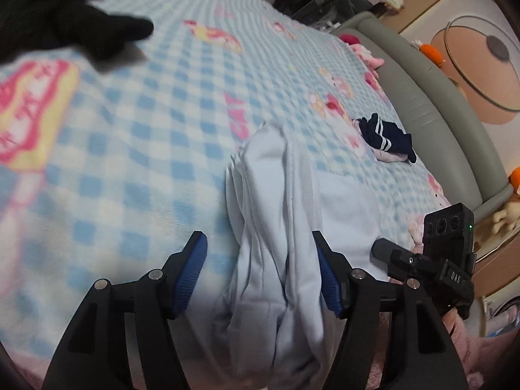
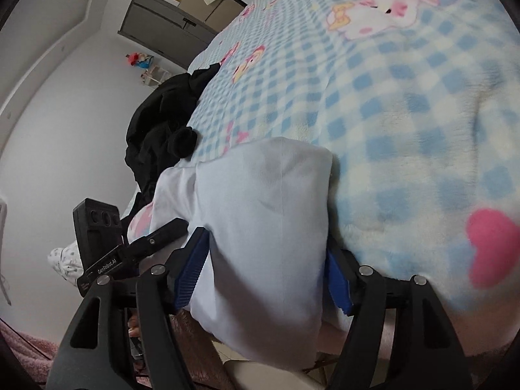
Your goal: Fold clothes
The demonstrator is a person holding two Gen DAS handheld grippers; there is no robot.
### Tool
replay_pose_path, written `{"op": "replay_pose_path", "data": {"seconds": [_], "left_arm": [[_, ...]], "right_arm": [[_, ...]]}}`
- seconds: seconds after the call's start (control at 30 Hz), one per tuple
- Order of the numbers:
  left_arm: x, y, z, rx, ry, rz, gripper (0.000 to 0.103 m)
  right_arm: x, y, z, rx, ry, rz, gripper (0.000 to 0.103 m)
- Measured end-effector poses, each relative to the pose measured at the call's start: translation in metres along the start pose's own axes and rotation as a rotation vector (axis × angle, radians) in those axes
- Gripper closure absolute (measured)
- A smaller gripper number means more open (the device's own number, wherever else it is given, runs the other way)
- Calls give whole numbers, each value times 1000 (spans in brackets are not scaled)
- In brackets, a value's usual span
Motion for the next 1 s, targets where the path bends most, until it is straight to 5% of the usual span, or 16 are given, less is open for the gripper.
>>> {"op": "replay_pose_path", "data": {"seconds": [0.17,0.33,0.47,0.9,1.0], "left_arm": [[-15,-4,18,27,7,65,37],[-23,-7,9,-4,15,84,64],[-32,-14,1,-8,45,79,70],[-115,-18,-13,-49,45,204,70],[-140,-20,2,-27,48,258,70]], "right_arm": [[4,-3,15,37,-73,-48,30],[12,-3,15,61,-126,-73,41],[28,-3,4,81,-179,-89,50],[41,11,-68,14,-239,-161,52],[20,11,-90,-20,-238,-93,52]]}}
Point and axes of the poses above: each gripper's, at about its wrist camera, not at the fingertips, and z roughly the way its jaws point, x to its left, y to its top, the point moved 2 cm from there along z, roughly the way its jaws point, and after that the axes turned 8 degrees about -z, right-handed, at the moved point
